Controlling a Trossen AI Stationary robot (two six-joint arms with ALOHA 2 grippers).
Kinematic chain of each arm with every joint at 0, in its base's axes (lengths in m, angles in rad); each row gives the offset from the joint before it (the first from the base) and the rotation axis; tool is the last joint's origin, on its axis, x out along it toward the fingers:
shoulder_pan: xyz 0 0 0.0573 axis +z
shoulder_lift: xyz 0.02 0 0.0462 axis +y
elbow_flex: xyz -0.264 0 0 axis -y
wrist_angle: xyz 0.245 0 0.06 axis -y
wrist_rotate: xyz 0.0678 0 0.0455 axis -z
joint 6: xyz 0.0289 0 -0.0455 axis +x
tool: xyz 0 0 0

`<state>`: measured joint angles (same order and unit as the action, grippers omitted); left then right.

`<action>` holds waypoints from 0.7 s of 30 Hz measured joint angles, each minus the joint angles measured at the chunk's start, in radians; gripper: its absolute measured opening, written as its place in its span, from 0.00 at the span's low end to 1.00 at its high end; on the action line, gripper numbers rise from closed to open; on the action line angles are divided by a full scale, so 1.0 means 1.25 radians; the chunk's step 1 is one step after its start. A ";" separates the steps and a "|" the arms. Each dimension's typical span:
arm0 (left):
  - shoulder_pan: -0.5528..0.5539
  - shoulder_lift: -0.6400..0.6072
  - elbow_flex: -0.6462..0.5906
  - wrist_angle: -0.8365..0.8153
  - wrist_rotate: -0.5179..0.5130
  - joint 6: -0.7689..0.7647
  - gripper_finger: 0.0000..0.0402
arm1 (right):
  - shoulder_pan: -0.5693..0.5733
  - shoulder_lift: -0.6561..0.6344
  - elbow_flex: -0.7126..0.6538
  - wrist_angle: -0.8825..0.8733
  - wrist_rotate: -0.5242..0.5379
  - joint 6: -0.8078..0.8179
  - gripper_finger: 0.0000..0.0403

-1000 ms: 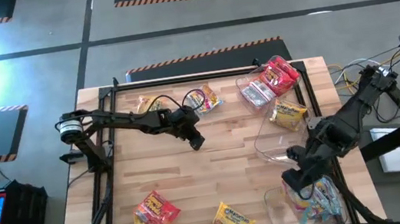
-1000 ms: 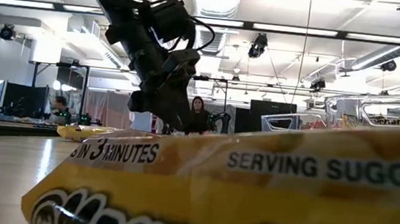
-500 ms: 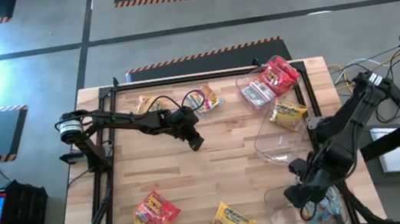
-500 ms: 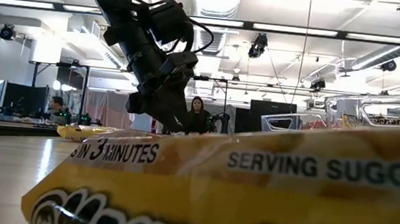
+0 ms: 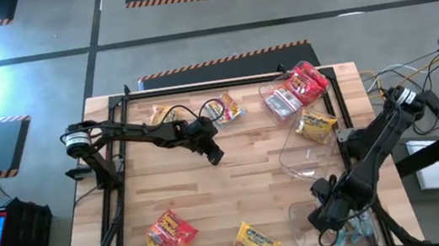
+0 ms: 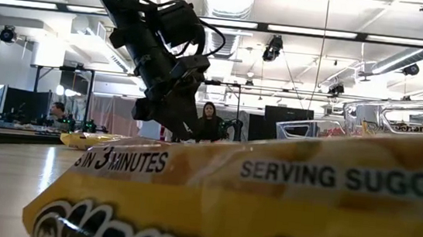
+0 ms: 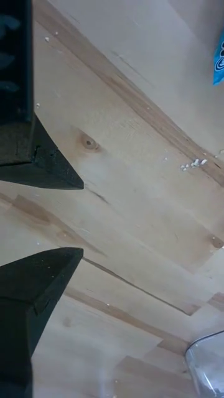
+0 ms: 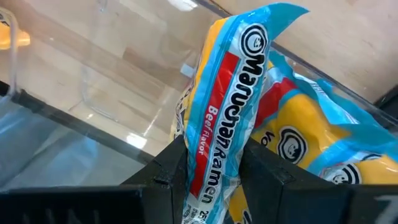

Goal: Sort Maruchan noodles
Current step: Put the blue noodle pack into the bottom transparent bin, then put the yellow noodle pack into the middle transparent bin

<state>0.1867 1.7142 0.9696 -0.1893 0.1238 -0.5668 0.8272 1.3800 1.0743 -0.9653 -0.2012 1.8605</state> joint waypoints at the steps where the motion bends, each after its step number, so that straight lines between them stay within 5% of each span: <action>1: 0.000 0.000 0.000 -0.001 0.000 0.000 0.36 | 0.002 0.004 0.000 0.001 0.000 -0.006 0.27; 14: 0.000 0.000 0.000 0.001 0.000 -0.002 0.36 | 0.028 0.014 0.006 -0.008 -0.090 0.020 0.43; 21: 0.000 0.000 0.000 0.002 0.000 -0.015 0.36 | 0.028 -0.026 0.072 -0.069 -0.071 0.019 0.43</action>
<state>0.1867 1.7142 0.9695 -0.1867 0.1237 -0.5857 0.8619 1.3472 1.1647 -1.0514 -0.2896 1.8846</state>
